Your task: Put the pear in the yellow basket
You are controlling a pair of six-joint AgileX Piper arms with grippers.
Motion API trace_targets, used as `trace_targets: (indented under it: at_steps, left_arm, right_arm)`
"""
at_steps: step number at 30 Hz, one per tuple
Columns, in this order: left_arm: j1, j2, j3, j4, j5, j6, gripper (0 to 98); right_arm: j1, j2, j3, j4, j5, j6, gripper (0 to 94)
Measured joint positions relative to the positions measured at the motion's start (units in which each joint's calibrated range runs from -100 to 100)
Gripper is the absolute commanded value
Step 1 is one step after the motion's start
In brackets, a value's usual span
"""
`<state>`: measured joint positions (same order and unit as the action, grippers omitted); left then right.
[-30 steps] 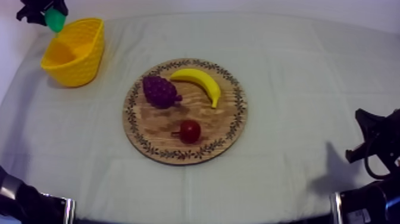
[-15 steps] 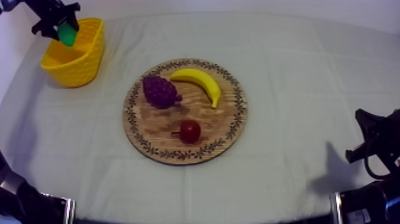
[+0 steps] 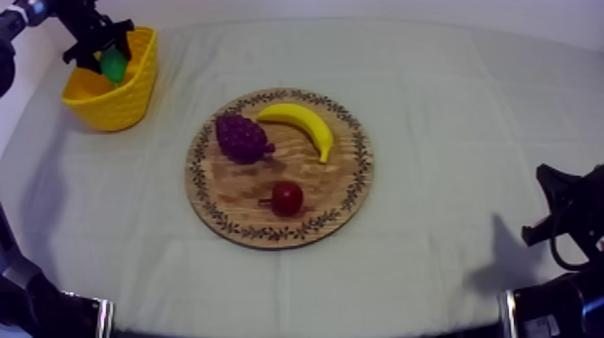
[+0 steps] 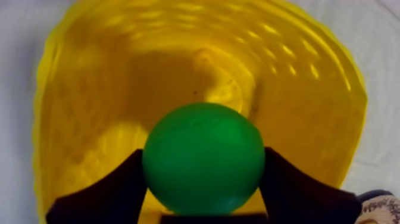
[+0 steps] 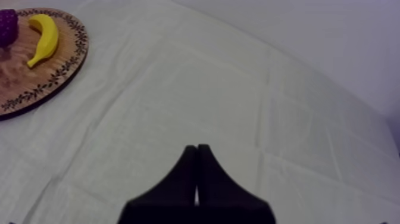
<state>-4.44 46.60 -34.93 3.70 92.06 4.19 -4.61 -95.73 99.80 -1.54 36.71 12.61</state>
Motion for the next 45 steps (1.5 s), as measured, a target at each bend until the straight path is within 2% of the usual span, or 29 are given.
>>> trace_targets:
  at_steps: [3,6,22,38,45]
  left_arm:
    - [-0.01,0.22,-0.07,-0.19,0.08,0.54,89.3]
    - [-0.19,0.22,0.34,-0.64,0.08,1.26,93.5]
    - [-0.54,-3.95,3.29,-0.80,1.94,0.79,95.7]
    - [0.13,-22.37,15.74,-1.15,2.32,0.50,77.7]
    - [0.24,-34.05,24.66,-0.31,0.36,-0.52,71.0]
  right_arm:
    - [0.00,0.00,0.00,0.00,0.00,0.00,0.2]
    - [0.00,0.00,0.00,0.00,0.00,0.00,0.2]
    - [0.00,0.00,0.00,0.00,0.00,0.03,0.2]
    - [0.00,0.00,0.00,0.00,0.00,0.03,0.2]
    - [0.00,0.00,0.00,0.00,0.00,0.03,0.2]
